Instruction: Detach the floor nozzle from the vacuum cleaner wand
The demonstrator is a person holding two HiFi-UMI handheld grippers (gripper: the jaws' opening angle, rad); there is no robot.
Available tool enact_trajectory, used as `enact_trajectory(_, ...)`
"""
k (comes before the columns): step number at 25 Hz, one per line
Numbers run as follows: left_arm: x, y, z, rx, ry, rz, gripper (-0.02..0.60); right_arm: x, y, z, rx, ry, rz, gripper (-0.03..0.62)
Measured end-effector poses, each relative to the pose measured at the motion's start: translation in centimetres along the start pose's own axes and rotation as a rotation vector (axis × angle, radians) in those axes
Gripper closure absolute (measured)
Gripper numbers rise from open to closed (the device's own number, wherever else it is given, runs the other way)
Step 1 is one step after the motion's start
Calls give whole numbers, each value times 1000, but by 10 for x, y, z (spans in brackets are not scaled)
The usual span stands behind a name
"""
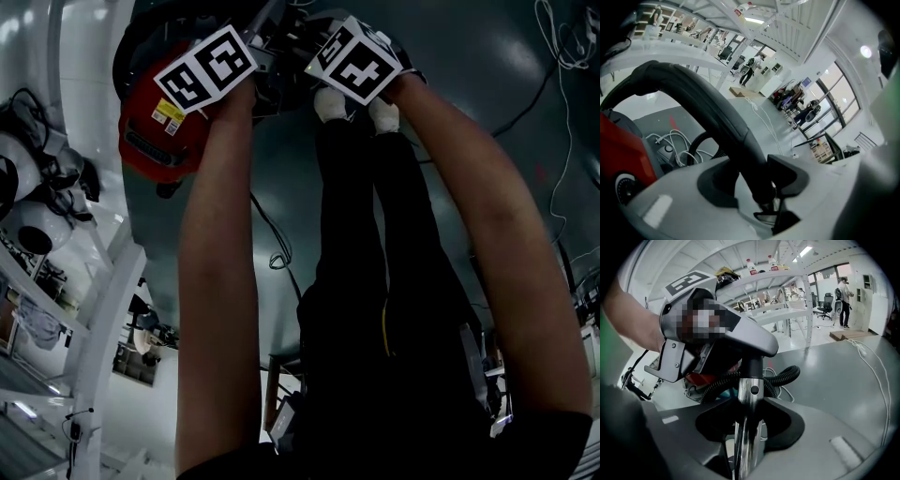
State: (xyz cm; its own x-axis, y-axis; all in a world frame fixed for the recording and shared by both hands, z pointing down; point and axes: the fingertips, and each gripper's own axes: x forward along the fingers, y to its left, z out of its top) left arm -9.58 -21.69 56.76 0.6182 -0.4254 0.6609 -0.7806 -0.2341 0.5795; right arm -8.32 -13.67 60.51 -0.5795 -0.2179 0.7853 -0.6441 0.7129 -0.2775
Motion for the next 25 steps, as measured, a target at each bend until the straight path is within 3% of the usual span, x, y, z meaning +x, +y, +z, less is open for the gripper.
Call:
enact_trajectory(9,1,2,-3,19,57,31,393,5,0,-3,14,44,10,425)
enact_trajectory(25,-3,21,-13,-28,121,64,391,19,11,-7,16,92,18,425)
